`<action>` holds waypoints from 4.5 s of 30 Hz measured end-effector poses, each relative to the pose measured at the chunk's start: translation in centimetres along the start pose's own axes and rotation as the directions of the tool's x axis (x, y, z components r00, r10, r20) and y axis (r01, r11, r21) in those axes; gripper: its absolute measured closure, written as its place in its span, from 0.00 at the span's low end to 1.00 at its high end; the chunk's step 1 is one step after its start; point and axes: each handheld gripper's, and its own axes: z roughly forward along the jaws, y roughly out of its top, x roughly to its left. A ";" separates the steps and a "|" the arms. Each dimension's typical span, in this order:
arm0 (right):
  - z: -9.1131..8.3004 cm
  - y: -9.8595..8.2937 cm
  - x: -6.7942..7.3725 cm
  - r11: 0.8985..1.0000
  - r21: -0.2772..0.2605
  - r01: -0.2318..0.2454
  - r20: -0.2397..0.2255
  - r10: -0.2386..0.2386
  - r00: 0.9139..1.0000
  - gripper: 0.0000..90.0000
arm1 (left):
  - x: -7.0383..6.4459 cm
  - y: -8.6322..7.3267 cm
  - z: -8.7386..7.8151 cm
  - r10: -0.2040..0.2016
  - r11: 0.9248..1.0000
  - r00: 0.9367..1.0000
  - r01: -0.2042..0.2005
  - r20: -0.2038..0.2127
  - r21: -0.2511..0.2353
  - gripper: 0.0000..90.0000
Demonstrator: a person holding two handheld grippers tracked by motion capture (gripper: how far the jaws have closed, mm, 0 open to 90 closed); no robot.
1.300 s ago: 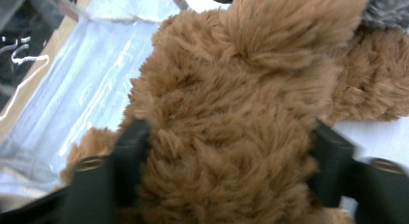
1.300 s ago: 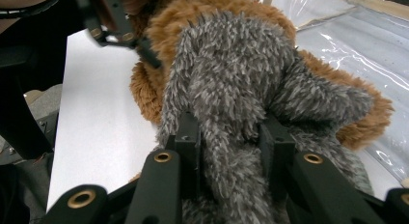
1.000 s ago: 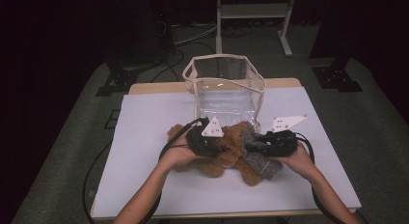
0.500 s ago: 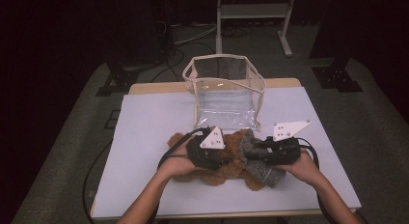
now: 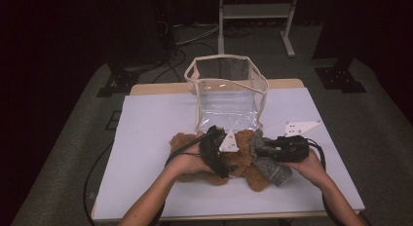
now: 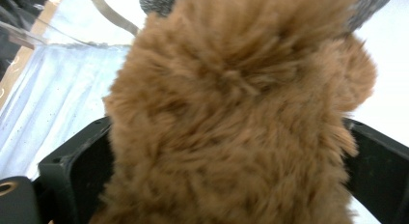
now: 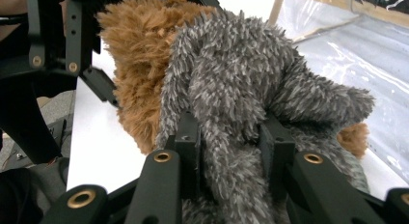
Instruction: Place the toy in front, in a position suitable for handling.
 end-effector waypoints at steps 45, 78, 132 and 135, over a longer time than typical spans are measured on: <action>-2.5 0.5 1.8 1.000 -0.016 0.027 -0.043 -0.027 0.999 0.74 | -2.0 2.7 -0.2 0.035 0.996 0.996 -0.028 0.081 -0.081 0.35; -0.2 5.8 3.4 0.997 -0.017 0.077 -0.088 -0.078 0.993 0.74 | -0.2 -5.6 -7.2 -0.217 0.856 0.966 0.257 0.139 -0.449 0.41; -8.2 -4.8 -1.0 0.968 0.206 -0.145 0.199 0.104 0.975 0.41 | 0.0 -0.6 -5.4 -0.144 0.943 0.966 0.199 0.214 -0.266 0.15; -8.1 -4.4 -1.1 0.969 0.203 -0.138 0.194 0.098 0.976 0.39 | 0.1 -0.7 -5.8 -0.145 0.939 0.968 0.200 0.207 -0.278 0.14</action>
